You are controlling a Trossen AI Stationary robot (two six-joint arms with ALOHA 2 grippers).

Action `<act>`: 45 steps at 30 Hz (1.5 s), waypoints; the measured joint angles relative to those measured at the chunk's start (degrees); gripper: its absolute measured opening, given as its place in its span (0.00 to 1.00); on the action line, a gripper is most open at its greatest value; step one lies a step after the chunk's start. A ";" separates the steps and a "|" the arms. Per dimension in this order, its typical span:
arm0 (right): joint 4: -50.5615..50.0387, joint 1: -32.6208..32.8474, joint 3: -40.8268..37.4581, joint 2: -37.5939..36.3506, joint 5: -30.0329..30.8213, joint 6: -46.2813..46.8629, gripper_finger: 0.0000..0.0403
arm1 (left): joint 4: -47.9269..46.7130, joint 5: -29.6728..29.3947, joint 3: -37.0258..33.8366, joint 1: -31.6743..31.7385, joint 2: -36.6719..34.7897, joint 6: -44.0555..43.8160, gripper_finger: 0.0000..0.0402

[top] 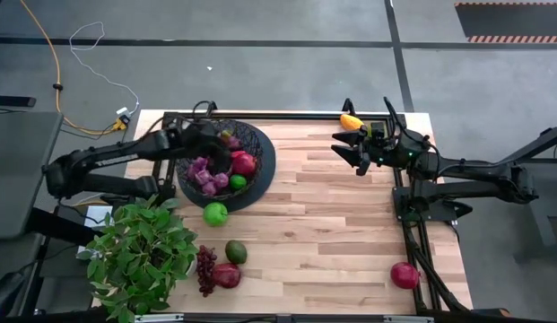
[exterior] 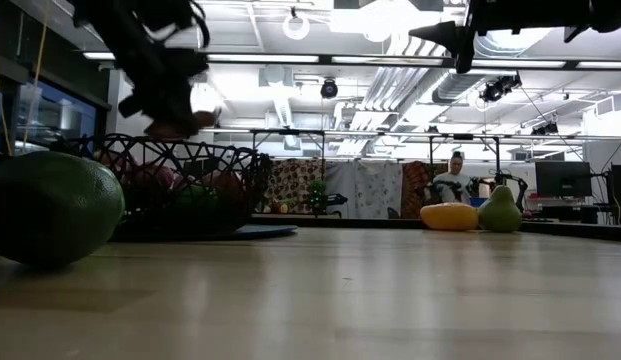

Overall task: Build produce basket
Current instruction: Put the chili pepper into the wire basket, then put the pear into the wire basket

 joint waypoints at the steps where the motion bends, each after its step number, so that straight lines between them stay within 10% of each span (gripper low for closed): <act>1: -0.07 0.00 0.01 0.00 0.00 0.00 0.63 | -0.37 -0.01 0.00 0.21 1.51 -0.82 0.21; 17: -2.11 0.00 0.00 0.02 0.41 1.75 0.63 | -2.16 0.30 0.00 0.52 17.53 -1.72 0.23; 31: -2.09 0.00 0.00 0.02 0.44 1.76 0.63 | -2.85 -0.41 0.25 0.52 17.90 -1.04 0.49; 45: -2.00 0.00 0.00 0.02 0.45 1.75 0.63 | -10.21 -1.81 17.74 0.52 13.83 9.86 0.68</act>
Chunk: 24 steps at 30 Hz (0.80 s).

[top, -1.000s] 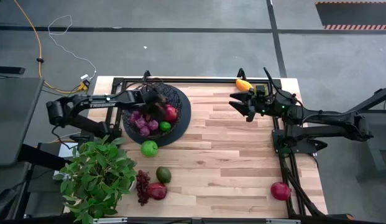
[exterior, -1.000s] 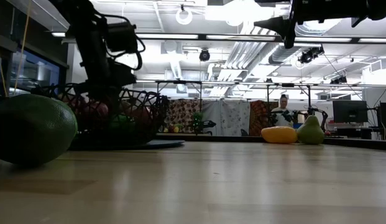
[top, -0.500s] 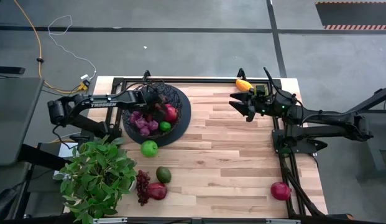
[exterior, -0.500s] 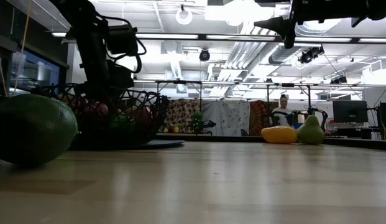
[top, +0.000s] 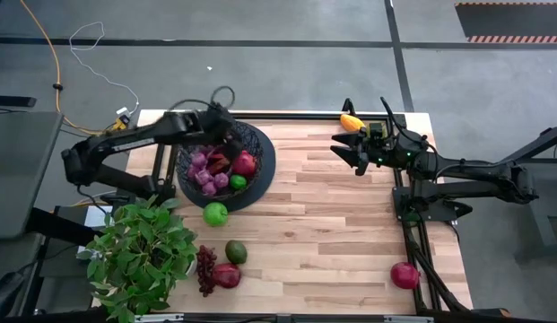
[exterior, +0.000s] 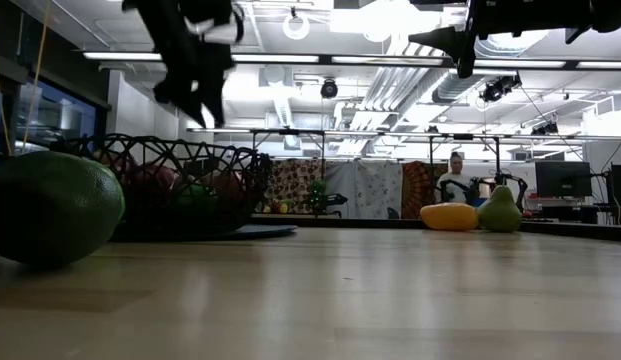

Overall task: Build produce basket
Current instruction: Put the pear into the wire basket

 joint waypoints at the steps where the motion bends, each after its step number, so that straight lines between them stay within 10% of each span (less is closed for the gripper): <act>1: 0.01 0.00 0.00 0.00 0.01 0.01 0.63 | 0.59 0.02 1.12 0.00 -1.08 -0.10 0.68; 7: 0.01 0.00 0.00 0.00 0.01 0.00 0.63 | 16.39 1.42 -1.68 -2.12 -12.69 -1.42 0.68; 24: 0.06 0.00 0.00 0.00 -0.01 -4.64 0.63 | 60.63 9.27 -38.83 -12.91 -38.75 -7.91 0.67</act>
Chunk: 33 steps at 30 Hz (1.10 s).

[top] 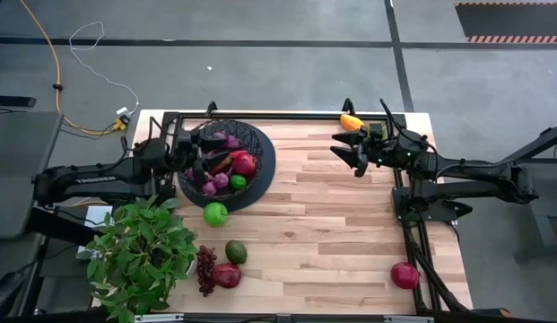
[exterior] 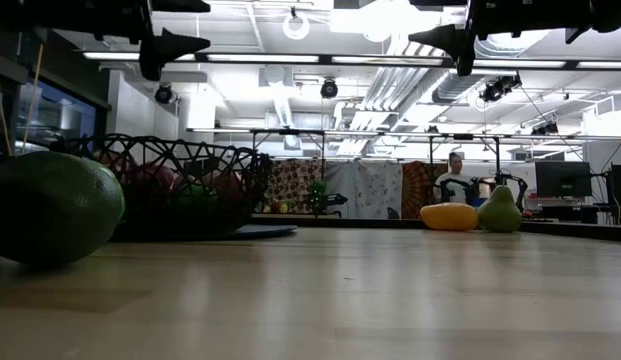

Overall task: Build produce basket
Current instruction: Put the pear into the wire basket

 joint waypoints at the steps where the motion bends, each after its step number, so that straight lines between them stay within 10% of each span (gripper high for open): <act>1: -0.02 0.02 0.00 0.00 0.02 -0.02 0.63 | 0.43 0.02 -0.29 -0.25 -0.01 0.00 0.67; 20: -0.45 0.00 0.16 0.03 4.43 4.43 0.63 | 1.98 -0.68 -0.33 -0.77 0.01 1.46 0.67; 33: -67.59 -17.24 27.58 18.90 33.69 12.28 0.63 | 1.98 -1.77 -0.31 -0.73 0.01 1.44 0.67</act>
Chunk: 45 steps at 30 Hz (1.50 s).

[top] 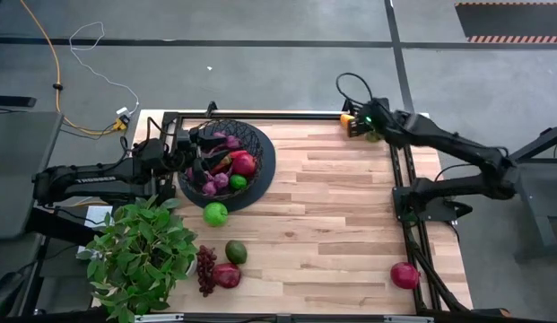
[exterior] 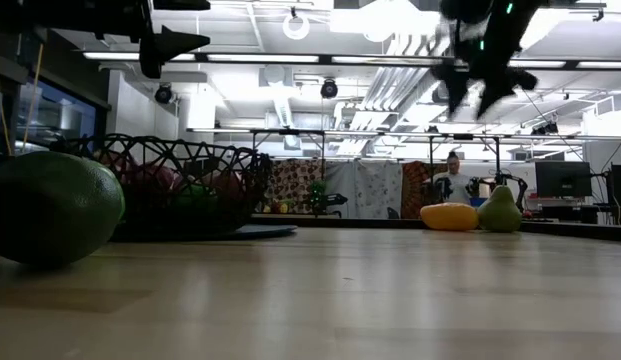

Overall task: Build produce basket
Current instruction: Put the pear into the wire basket

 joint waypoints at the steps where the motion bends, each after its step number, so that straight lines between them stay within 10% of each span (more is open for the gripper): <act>1: -1.96 -2.49 -0.11 1.44 0.14 1.84 0.63 | 0.01 0.00 0.00 0.00 0.00 0.00 0.67; 17: 13.37 -21.49 -14.91 5.55 -2.26 15.23 0.61 | 0.01 0.04 0.02 0.00 0.00 0.00 0.67; 45: 14.13 -23.70 -15.69 7.96 -4.21 17.45 0.27 | -0.02 0.11 0.02 0.02 0.00 -0.09 0.67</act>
